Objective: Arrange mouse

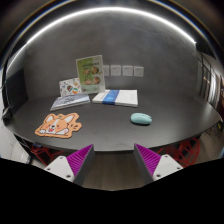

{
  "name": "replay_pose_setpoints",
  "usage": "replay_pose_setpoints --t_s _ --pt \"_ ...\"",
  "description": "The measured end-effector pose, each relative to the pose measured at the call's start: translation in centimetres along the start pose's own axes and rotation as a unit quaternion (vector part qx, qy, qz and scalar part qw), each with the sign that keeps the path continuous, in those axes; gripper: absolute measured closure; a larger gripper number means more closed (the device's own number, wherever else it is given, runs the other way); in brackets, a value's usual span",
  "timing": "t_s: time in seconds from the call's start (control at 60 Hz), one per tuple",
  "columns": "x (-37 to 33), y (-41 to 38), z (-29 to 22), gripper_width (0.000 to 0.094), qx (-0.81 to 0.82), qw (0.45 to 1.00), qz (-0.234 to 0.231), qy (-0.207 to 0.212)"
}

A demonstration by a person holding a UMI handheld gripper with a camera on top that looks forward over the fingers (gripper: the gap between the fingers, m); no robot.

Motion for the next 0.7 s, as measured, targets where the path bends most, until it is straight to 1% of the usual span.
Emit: replay_pose_setpoints --t_s 0.133,0.217,0.333,0.483,0.55,0.7 --pt "0.7 0.5 -0.6 0.0092 0.019 1.000 0.012 0.005" --pt "-0.4 3.2 -0.5 0.0094 0.026 1.000 0.015 0.005" --pt "0.7 6.0 -0.2 0.0098 0.031 0.999 0.036 0.003" --pt "4.2 9.7 -0.4 0.0092 0.069 0.994 0.080 0.015" --pt "6.2 10.7 -0.3 0.0092 0.082 0.991 0.104 0.013" --pt "11.4 11.5 -1.1 0.0091 0.064 0.989 0.128 0.024"
Point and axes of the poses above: the point between the fingertips, and its own axes, seen from behind it with the camera up: y to the right, z down, x forward, the way the camera looks, the point moved 2 cm from there along -x, backward, against the way the camera looks, and after that the axes turned 13 degrees about y, right-handed, at the moved point
